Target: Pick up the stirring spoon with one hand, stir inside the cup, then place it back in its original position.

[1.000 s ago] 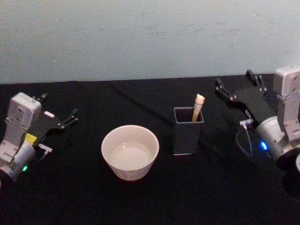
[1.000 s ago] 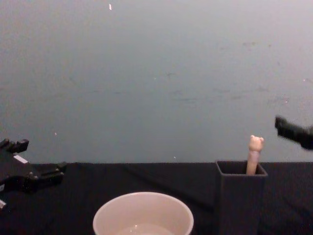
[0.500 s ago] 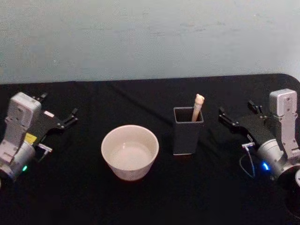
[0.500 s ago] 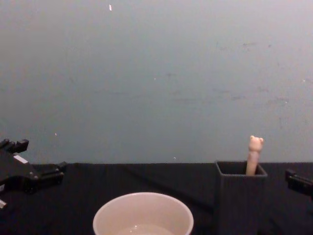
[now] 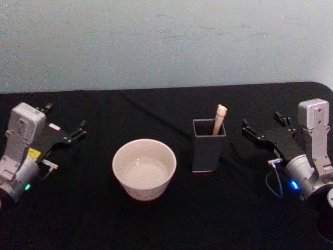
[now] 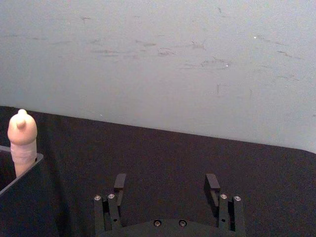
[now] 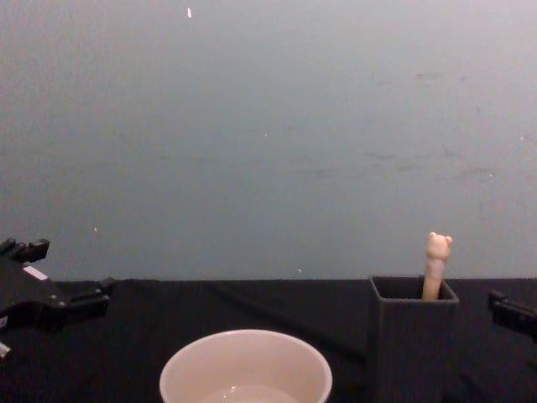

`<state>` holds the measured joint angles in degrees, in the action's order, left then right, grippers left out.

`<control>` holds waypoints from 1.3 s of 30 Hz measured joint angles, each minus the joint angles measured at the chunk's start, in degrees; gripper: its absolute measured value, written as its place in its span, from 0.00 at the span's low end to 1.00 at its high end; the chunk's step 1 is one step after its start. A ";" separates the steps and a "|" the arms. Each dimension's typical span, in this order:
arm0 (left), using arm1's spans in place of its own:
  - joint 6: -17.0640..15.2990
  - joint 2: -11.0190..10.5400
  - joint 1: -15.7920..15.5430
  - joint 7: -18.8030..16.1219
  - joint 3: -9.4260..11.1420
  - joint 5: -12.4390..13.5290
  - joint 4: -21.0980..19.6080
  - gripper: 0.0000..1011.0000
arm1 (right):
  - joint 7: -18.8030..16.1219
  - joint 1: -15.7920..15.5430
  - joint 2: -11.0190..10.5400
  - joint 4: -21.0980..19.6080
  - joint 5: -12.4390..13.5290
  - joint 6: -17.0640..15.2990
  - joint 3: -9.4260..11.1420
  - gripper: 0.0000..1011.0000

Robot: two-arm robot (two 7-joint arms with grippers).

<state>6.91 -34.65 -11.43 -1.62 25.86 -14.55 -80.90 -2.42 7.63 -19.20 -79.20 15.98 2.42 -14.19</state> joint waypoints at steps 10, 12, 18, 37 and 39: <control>0.00 0.00 0.00 0.00 0.00 0.00 0.00 0.99 | 0.04 0.03 -0.05 -0.06 0.00 0.03 -0.07 0.99; 0.00 0.00 0.00 0.00 0.00 0.00 0.00 0.99 | 0.04 0.03 -0.06 -0.07 0.00 0.04 -0.08 0.99; 0.00 0.00 0.00 0.00 0.00 0.00 0.00 0.99 | 0.06 0.02 -0.08 -0.08 0.00 0.04 -0.10 0.99; 0.00 0.00 0.00 0.00 0.00 0.00 0.00 0.99 | 0.06 0.02 -0.08 -0.08 0.00 0.04 -0.10 0.99; 0.00 0.00 0.00 0.00 0.00 0.00 0.00 0.99 | 0.06 0.02 -0.08 -0.08 0.00 0.04 -0.10 0.99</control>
<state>6.91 -34.65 -11.43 -1.62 25.86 -14.55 -80.90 -2.36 7.65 -19.28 -79.28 15.98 2.46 -14.29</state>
